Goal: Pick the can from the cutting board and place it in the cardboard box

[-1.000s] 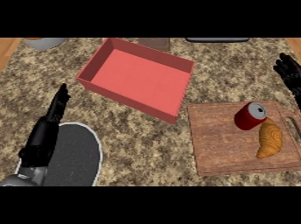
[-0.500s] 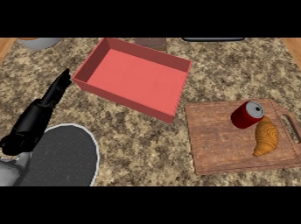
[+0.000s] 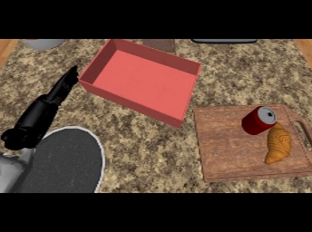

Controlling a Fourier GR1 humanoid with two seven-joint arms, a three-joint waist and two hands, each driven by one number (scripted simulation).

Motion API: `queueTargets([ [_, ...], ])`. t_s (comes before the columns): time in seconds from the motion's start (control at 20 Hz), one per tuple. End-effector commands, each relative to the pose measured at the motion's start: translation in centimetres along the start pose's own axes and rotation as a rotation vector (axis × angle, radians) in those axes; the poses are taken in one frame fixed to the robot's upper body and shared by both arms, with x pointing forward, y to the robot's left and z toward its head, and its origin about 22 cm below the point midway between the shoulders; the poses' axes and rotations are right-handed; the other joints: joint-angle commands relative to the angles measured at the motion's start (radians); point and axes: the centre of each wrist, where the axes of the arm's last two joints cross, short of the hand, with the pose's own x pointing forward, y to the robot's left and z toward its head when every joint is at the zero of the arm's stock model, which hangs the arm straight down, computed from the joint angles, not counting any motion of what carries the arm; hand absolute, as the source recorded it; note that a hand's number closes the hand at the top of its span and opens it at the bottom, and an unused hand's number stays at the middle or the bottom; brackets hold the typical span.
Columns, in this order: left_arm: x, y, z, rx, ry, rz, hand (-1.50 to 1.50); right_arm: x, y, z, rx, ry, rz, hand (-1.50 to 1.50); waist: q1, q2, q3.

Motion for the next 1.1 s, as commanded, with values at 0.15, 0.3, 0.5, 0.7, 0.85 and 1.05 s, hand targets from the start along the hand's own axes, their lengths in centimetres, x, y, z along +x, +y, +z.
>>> queueTargets([
  [0.15, -0.4, -0.4, -0.1, -0.008, -0.008, 0.004, 0.0, 3.7, 0.3, -2.3, 0.327, 0.078, 0.272, -1.5, 0.008, -0.001, -0.002],
  [0.3, -1.3, -1.1, 0.1, -0.011, 0.004, 0.005, 0.0, 5.9, 3.7, -3.0, 0.433, 0.082, 0.314, -1.5, 0.003, -0.002, -0.002],
  [0.5, -1.0, -0.2, -0.3, -0.015, 0.009, -0.014, 0.0, 10.5, 4.6, -5.0, 0.483, 0.129, 0.427, -1.5, 0.004, -0.002, -0.002],
  [0.7, 1.1, 0.8, -1.3, -0.015, -0.002, -0.005, 0.0, 11.4, 7.6, -5.8, 0.522, 0.209, 0.447, -1.5, 0.01, -0.001, -0.001],
  [0.85, -0.2, 0.8, 0.1, -0.014, -0.012, 0.009, 0.0, 12.9, 8.5, -6.2, 0.556, 0.255, 0.464, -1.5, 0.009, -0.002, -0.001],
  [1.05, -0.3, 0.4, -0.6, -0.011, 0.006, 0.017, 0.0, 13.4, 10.1, -4.9, 0.592, 0.281, 0.428, -1.5, -0.001, -0.002, 0.0],
])
